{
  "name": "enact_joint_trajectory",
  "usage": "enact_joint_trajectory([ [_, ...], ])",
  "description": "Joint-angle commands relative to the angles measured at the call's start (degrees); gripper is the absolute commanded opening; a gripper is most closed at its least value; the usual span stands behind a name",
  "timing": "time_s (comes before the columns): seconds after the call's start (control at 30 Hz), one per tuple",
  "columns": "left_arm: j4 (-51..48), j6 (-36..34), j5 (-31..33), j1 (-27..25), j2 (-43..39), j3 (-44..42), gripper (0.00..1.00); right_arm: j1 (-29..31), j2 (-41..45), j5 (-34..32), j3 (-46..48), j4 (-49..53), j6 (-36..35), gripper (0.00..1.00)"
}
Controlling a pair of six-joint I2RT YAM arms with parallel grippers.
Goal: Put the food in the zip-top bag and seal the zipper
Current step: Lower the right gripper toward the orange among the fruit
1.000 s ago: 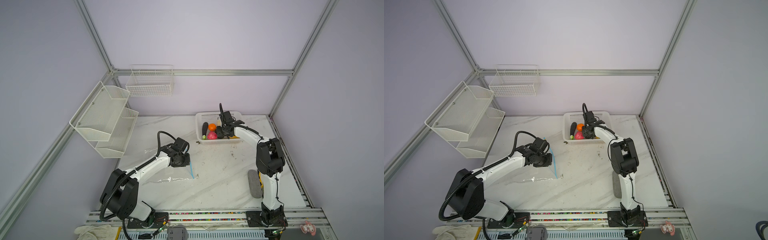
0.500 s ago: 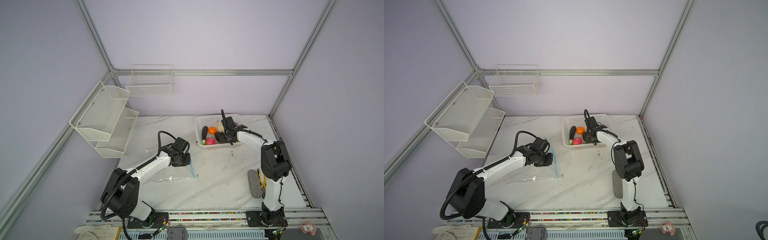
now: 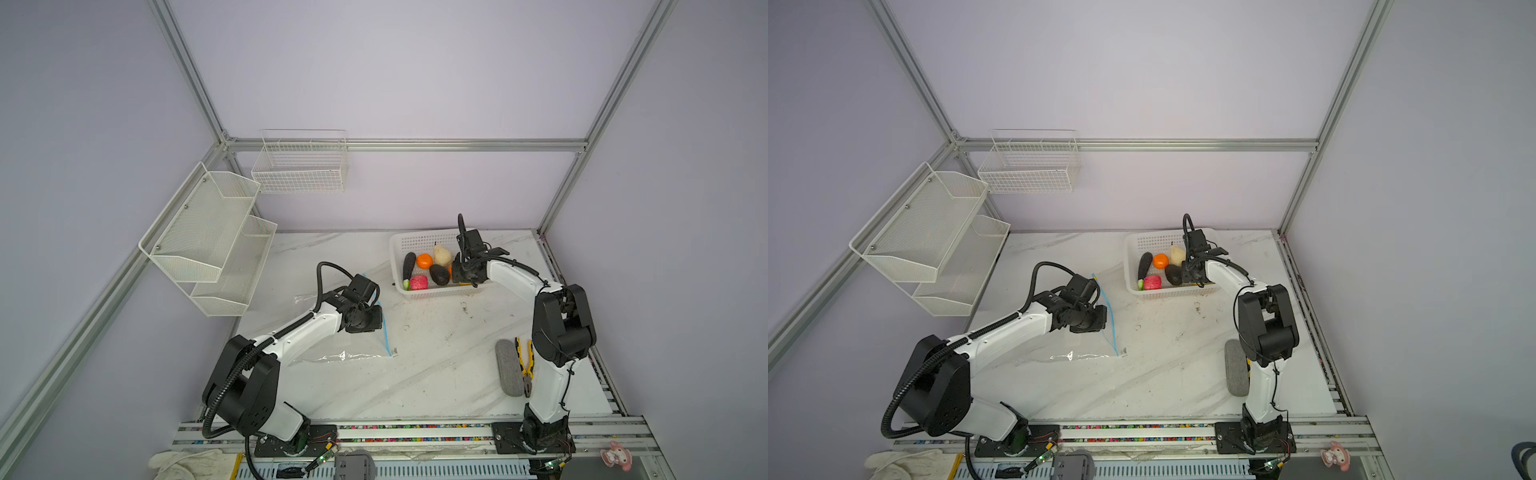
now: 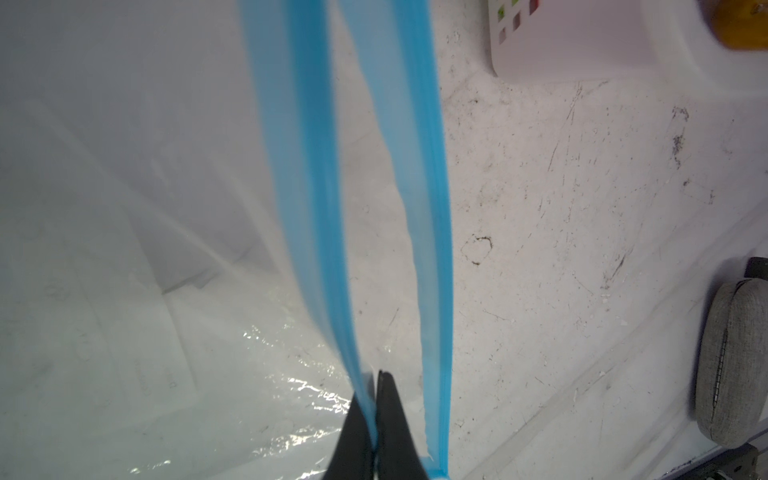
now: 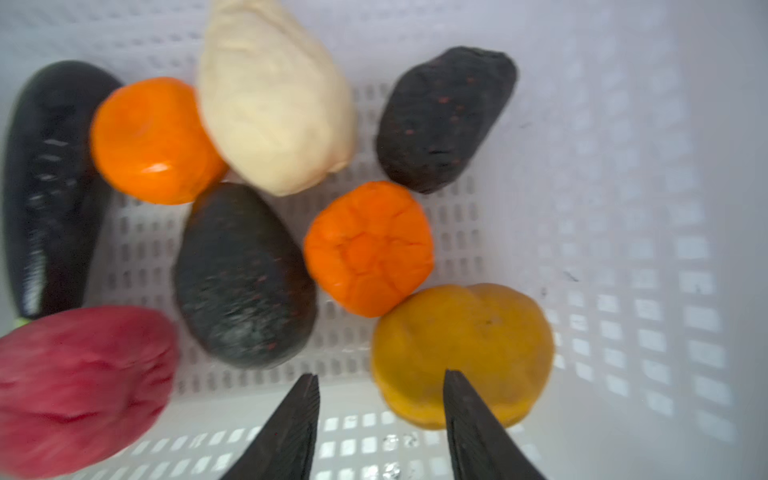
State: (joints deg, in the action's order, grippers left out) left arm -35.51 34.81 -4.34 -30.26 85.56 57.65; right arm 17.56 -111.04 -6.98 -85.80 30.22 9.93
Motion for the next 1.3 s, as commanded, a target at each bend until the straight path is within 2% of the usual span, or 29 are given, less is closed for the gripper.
enact_joint_trajectory([
  [0.0,1.3,-1.6,-0.8,0.3,-0.6,3.5,0.0,-0.4,0.1,-2.1,0.9,0.7,0.6,0.52],
  [0.43,1.3,-1.5,-1.7,0.4,1.0,4.7,0.0,-0.3,7.7,-0.9,9.7,-0.2,2.2,0.52],
  [0.67,1.5,-1.8,-2.4,0.3,1.5,5.9,0.0,2.2,8.7,4.6,5.2,-4.6,1.1,0.51],
  [0.73,1.4,-2.2,-2.3,0.3,1.9,6.8,0.0,3.5,6.8,7.1,3.2,-7.7,-0.1,0.51],
  [0.93,-0.1,-3.2,-2.7,0.5,4.2,9.9,0.0,7.1,-5.6,7.0,-11.4,-7.9,-4.1,0.51],
  [1.17,-0.8,-3.3,-3.3,0.6,5.4,11.8,0.0,8.5,-19.1,4.8,-27.8,-1.9,-6.0,0.52],
  [1.27,-1.1,-3.4,-3.4,0.6,5.6,12.2,0.0,9.1,-21.9,2.7,-31.3,0.5,-6.4,0.52],
])
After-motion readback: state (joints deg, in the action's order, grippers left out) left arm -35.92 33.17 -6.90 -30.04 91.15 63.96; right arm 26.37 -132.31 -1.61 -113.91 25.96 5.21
